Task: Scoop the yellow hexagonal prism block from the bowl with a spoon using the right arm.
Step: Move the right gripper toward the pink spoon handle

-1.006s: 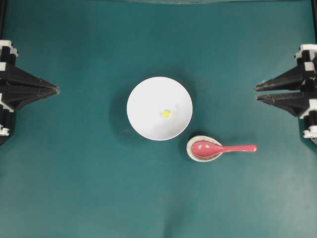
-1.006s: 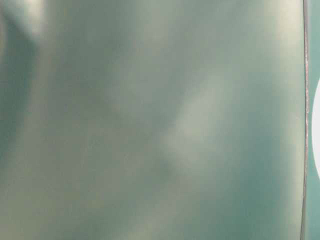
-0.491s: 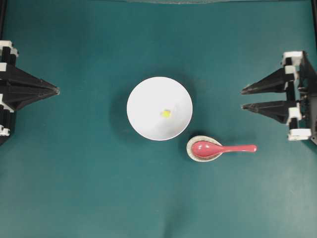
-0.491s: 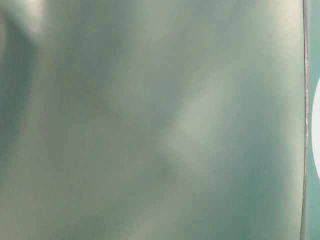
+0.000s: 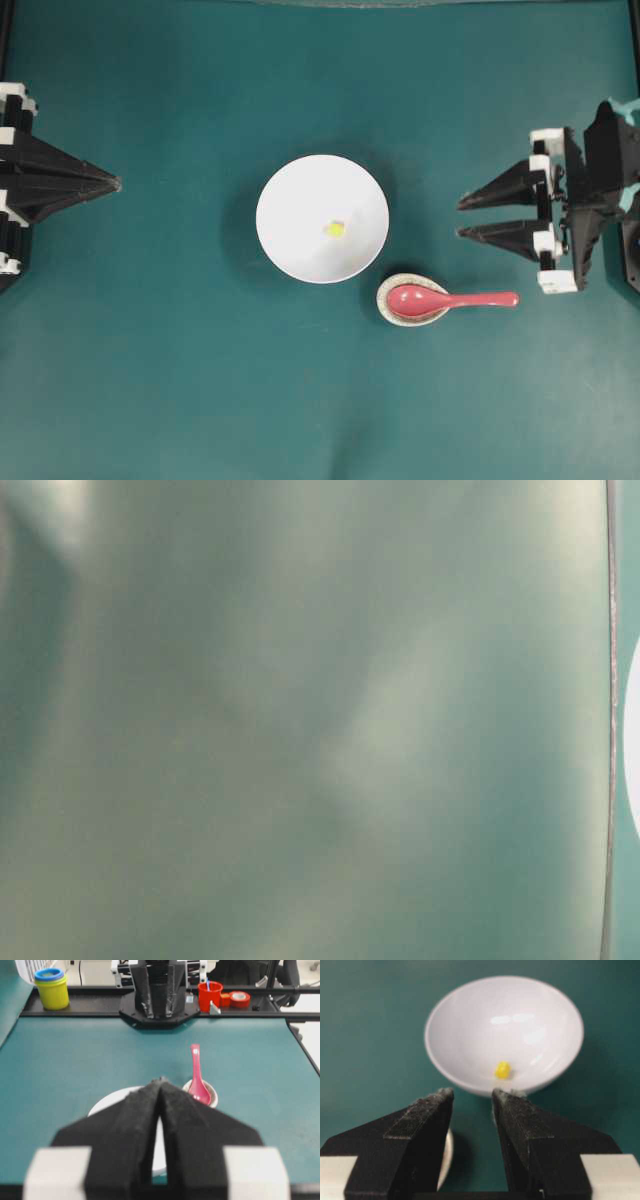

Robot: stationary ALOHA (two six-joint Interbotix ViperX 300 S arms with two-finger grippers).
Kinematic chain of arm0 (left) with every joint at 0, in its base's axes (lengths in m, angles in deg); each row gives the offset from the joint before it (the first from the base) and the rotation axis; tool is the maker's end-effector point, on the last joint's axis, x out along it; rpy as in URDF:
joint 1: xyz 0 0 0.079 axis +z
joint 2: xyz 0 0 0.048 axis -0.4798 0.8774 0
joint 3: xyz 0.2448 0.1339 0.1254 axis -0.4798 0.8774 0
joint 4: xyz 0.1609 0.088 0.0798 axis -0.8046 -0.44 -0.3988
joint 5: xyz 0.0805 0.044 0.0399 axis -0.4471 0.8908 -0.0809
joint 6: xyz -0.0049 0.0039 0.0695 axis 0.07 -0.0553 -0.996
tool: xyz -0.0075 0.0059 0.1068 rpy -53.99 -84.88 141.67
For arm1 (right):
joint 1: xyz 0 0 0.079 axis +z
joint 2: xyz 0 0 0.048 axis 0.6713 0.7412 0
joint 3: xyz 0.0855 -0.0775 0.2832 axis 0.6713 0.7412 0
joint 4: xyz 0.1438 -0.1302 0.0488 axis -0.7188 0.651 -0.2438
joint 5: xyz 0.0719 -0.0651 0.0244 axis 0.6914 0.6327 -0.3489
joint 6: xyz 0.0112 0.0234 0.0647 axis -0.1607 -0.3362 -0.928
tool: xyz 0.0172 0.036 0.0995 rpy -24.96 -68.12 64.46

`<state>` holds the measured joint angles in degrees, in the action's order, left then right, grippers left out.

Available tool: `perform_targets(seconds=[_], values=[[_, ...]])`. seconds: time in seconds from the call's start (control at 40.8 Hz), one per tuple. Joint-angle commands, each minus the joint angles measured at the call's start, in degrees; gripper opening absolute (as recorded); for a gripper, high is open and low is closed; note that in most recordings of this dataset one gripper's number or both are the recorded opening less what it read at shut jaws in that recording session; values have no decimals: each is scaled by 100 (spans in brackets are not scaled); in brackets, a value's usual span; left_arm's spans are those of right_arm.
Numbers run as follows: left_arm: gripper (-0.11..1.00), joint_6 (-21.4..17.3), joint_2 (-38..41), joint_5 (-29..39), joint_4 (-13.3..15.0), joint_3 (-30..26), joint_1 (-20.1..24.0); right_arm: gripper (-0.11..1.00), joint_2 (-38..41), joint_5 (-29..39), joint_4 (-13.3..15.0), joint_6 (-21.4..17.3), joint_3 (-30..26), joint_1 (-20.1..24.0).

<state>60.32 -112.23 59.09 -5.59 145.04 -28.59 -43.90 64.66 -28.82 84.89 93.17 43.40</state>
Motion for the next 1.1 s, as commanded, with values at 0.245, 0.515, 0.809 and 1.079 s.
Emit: perform_targets(seconds=[0.245,0.515,0.809,1.079], values=[[0,35,26,149,-18,-149,0,45,686,-1512,-650,0,615,747],[0,26,35,149,-18,-141,0,45,1556,-2707,-1406,0,888,1608],[0,62,79,149,-18,-132,9,45,2373,-3129,-1828,-193,791,2083],[0,62,88,149,-18,-132,9,45,2672,-3261,-1819,-334,747,2320]])
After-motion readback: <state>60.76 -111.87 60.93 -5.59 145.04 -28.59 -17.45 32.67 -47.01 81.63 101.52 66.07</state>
